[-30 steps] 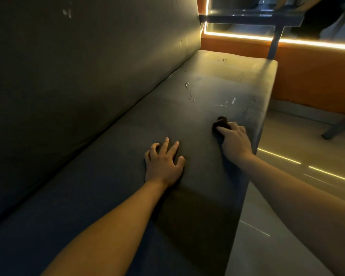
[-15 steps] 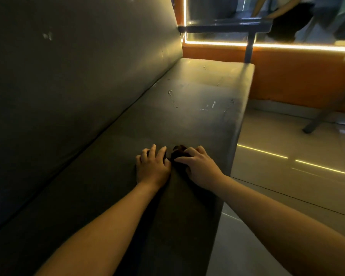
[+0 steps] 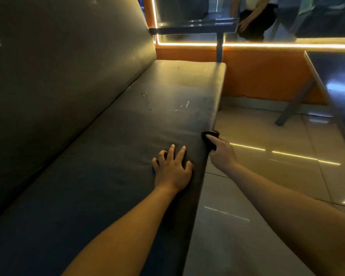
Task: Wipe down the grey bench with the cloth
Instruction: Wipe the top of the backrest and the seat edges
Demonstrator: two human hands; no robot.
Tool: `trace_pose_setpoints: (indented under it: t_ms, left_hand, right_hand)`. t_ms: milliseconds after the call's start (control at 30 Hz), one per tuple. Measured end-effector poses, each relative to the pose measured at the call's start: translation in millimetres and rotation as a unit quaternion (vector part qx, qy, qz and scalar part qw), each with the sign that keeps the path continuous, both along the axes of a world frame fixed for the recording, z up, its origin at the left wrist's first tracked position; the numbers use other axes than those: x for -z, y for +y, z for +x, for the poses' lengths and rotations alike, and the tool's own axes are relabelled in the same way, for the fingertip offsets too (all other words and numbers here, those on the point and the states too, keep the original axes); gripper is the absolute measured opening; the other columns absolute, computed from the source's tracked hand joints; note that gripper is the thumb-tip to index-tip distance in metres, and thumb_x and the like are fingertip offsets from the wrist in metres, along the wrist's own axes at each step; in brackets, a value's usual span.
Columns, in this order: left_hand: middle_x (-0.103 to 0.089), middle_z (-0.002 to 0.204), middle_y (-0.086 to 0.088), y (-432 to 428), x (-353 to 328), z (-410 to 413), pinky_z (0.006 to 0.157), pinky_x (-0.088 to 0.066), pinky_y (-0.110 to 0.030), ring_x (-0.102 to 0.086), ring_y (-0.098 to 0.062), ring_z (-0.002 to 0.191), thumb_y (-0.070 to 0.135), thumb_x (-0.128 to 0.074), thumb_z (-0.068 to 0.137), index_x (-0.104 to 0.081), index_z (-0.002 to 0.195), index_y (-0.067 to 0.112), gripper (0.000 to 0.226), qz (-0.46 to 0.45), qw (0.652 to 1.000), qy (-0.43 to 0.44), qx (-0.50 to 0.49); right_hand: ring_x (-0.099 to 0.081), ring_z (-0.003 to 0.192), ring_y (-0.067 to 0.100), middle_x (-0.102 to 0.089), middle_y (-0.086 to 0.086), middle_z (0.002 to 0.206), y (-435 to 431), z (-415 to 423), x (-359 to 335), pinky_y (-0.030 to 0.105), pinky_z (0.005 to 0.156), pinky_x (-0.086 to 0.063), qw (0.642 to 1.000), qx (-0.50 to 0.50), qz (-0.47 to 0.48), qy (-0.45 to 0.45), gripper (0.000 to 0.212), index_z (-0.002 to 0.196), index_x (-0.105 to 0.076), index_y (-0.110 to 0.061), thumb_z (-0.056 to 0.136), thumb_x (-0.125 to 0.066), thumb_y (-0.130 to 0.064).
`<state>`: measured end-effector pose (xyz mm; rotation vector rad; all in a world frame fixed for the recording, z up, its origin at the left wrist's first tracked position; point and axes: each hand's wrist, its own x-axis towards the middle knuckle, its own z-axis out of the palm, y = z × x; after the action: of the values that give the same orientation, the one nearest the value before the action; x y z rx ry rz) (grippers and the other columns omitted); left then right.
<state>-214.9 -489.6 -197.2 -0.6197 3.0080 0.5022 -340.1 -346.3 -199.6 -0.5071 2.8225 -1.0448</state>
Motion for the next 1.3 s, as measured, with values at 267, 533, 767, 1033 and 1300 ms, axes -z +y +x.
trace_pose_setpoints:
  t_ms: [267, 533, 767, 1033, 1300]
  left_hand:
    - [-0.016, 0.165, 0.002, 5, -4, -2, 0.121, -0.006, -0.055, -0.010, -0.032, 0.148, 0.056, -0.031, 0.100, -0.022, 0.155, 0.041, 0.058, 0.012, 1.000, 0.007, -0.020]
    - [-0.025, 0.157, -0.005, 8, -12, -56, 0.117, -0.014, -0.052, -0.019, -0.032, 0.143, 0.052, -0.036, 0.100, -0.032, 0.150, 0.034, 0.054, -0.007, 0.999, 0.022, -0.032]
    - [-0.014, 0.166, 0.003, 5, 3, -65, 0.119, -0.006, -0.055, -0.008, -0.028, 0.148, 0.052, -0.032, 0.101, -0.024, 0.156, 0.037, 0.058, -0.001, 0.999, 0.031, -0.018]
    - [-0.017, 0.166, 0.001, 10, 0, -65, 0.119, -0.007, -0.056, -0.012, -0.031, 0.147, 0.047, -0.030, 0.103, -0.026, 0.156, 0.038, 0.054, 0.011, 0.999, 0.029, -0.020]
    - [-0.018, 0.168, 0.004, -1, -2, -51, 0.121, -0.007, -0.049, -0.013, -0.022, 0.149, 0.024, -0.036, 0.103, -0.031, 0.157, 0.031, 0.054, 0.072, 0.995, 0.061, 0.012]
  right_hand:
    - [-0.054, 0.115, 0.026, -0.063, 0.003, 0.119, 2, 58, 10, 0.035, 0.099, -0.047, 0.991, -0.094, -0.030, 0.094, 0.035, 0.123, -0.071, -0.026, 0.093, -0.060, -0.010]
    - [-0.031, 0.133, 0.034, -0.047, 0.006, 0.143, -13, 16, 2, 0.046, 0.109, -0.041, 0.987, -0.100, 0.054, 0.116, 0.048, 0.147, -0.053, -0.025, 0.101, -0.049, -0.010]
    - [-0.036, 0.127, 0.036, -0.044, 0.007, 0.142, -27, -41, -13, 0.039, 0.108, -0.035, 0.997, -0.045, 0.054, 0.030, 0.051, 0.143, -0.055, -0.030, 0.101, -0.037, -0.007]
    - [-0.050, 0.112, 0.029, -0.059, 0.002, 0.121, -23, 9, -8, 0.028, 0.093, -0.036, 0.999, -0.023, -0.006, 0.049, 0.046, 0.125, -0.072, -0.032, 0.093, -0.049, -0.007]
    - [-0.060, 0.110, 0.022, -0.070, 0.000, 0.115, -5, 12, -24, 0.027, 0.094, -0.045, 0.998, -0.064, -0.003, 0.016, 0.046, 0.108, -0.079, -0.031, 0.083, -0.053, -0.003]
